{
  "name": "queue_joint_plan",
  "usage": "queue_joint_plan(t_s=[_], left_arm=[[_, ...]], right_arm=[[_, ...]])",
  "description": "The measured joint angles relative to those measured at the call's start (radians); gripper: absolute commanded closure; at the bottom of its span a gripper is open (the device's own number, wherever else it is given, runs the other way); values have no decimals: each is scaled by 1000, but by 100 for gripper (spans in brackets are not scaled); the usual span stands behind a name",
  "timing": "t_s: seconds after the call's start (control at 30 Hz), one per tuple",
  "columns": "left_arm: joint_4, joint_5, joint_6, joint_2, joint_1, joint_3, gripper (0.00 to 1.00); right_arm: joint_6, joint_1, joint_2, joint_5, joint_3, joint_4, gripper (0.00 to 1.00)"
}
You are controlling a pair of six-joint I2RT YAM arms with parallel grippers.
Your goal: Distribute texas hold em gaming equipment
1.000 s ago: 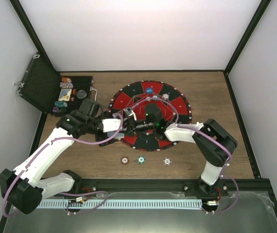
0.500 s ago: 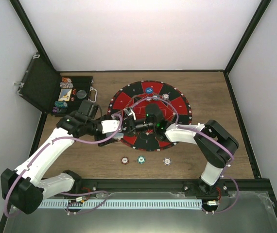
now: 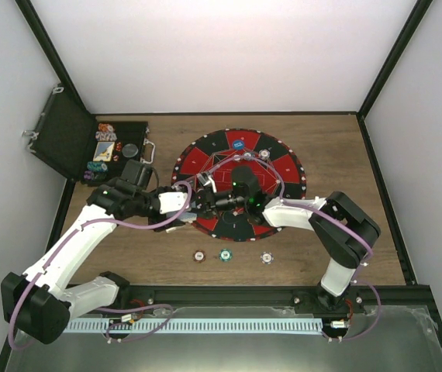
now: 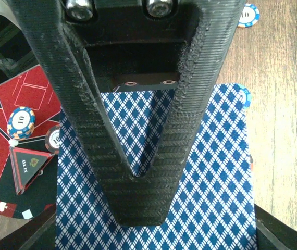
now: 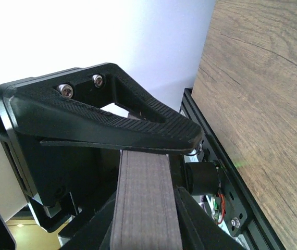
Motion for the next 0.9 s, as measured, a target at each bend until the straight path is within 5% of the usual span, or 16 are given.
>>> queue_joint_plan(t_s=[0.13,0.2,0.9], left_arm=[[-5,6,5,0,2,-2,91],[-6,6,7,0,2,-6,96],[-10,-43,8,-11,23,-20,96]], right_arm=[[-5,3,4,-5,6,-7,56],[-16,5,4,-8,16,-15,52],[-299,-7,11,0,138,-419,47]])
